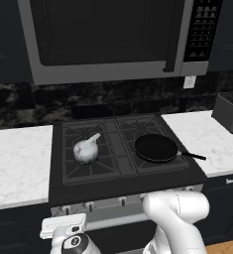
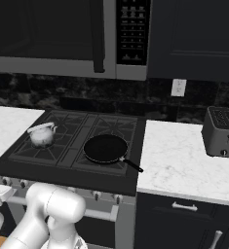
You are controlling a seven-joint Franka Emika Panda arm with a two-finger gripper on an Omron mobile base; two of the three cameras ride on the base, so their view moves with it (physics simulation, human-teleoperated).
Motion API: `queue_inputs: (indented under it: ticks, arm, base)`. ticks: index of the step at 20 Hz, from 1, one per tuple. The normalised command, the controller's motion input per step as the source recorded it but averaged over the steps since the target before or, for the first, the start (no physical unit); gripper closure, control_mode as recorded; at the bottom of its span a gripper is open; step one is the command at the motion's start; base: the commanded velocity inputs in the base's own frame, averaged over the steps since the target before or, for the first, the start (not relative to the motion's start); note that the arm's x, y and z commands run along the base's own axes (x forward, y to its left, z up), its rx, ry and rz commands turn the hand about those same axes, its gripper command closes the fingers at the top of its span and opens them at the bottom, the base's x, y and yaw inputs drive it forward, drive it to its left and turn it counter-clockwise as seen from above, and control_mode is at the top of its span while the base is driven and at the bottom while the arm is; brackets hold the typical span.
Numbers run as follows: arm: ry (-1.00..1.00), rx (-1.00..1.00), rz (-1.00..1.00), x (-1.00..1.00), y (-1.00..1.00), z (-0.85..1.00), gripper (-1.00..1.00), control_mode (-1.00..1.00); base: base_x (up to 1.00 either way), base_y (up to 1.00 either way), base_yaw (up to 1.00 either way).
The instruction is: Pick the kettle from the counter and place it on a stove burner. Then turn the burner on.
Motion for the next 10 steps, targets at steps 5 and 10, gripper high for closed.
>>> queue_inputs:
  ticks: [5, 10]
  arm:
    - [0.0, 0.0, 0.01, 0.15, 0.2, -0.23, -1.0, -1.0]
    - [0.0, 0.0, 0.0, 0.04, 0.24, -0.07, -1.0, -1.0]
  base:
    - [0.0, 0.0, 0.0]
    - [0.0, 0.0, 0.0]
